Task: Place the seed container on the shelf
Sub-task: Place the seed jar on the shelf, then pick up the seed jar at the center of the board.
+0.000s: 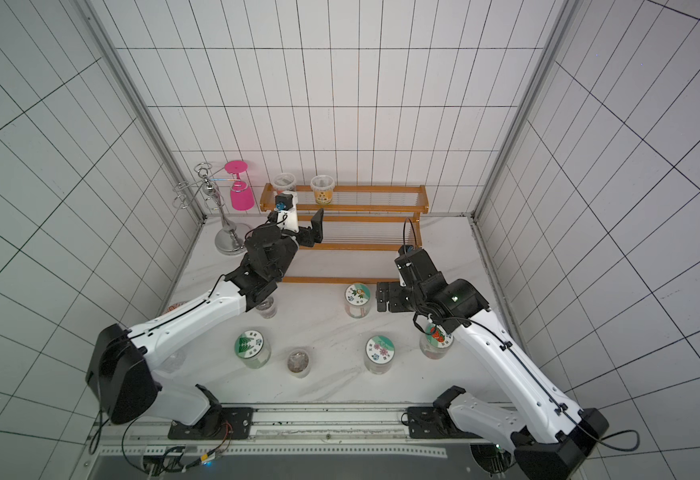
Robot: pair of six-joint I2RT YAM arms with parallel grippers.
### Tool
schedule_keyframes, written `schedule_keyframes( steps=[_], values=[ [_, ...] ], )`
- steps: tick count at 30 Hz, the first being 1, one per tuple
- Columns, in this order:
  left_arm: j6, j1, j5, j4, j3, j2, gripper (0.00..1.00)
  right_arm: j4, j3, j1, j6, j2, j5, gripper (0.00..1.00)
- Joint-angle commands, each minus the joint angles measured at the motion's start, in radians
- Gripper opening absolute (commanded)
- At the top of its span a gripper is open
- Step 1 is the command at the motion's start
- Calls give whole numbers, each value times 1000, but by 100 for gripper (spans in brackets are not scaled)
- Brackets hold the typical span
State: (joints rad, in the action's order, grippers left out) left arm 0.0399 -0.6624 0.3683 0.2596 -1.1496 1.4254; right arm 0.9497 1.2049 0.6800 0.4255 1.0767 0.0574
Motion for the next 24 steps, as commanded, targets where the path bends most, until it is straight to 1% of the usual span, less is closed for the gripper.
schedule_keyframes(
  steps=[1, 4, 8, 10, 12, 14, 18, 21, 24],
  values=[
    [109, -9, -12, -201, 35, -84, 89, -55, -39, -9, -21, -17, -52, 98],
    [228, -9, -13, -411, 28, -150, 90, -93, -56, -8, -31, -14, -104, 98],
    [300, -5, -40, -624, 49, -216, 92, -139, -78, -7, -33, -3, -159, 97],
    [339, 12, -57, -709, 79, -251, 92, -155, -86, -7, -33, 4, -180, 97],
    [388, 51, -96, -782, 110, -279, 92, -169, -95, -3, -36, 6, -195, 96],
    [429, 103, -143, -843, 144, -299, 92, -190, -107, 0, -40, 7, -211, 96],
    [477, 179, -178, -933, 205, -309, 92, -213, -129, 11, -47, 8, -234, 96],
    [496, 232, -217, -960, 235, -285, 92, -262, -141, 24, -54, 10, -243, 96],
    [510, 256, -214, -992, 234, -240, 92, -273, -146, 37, -63, 18, -246, 96]
  ],
)
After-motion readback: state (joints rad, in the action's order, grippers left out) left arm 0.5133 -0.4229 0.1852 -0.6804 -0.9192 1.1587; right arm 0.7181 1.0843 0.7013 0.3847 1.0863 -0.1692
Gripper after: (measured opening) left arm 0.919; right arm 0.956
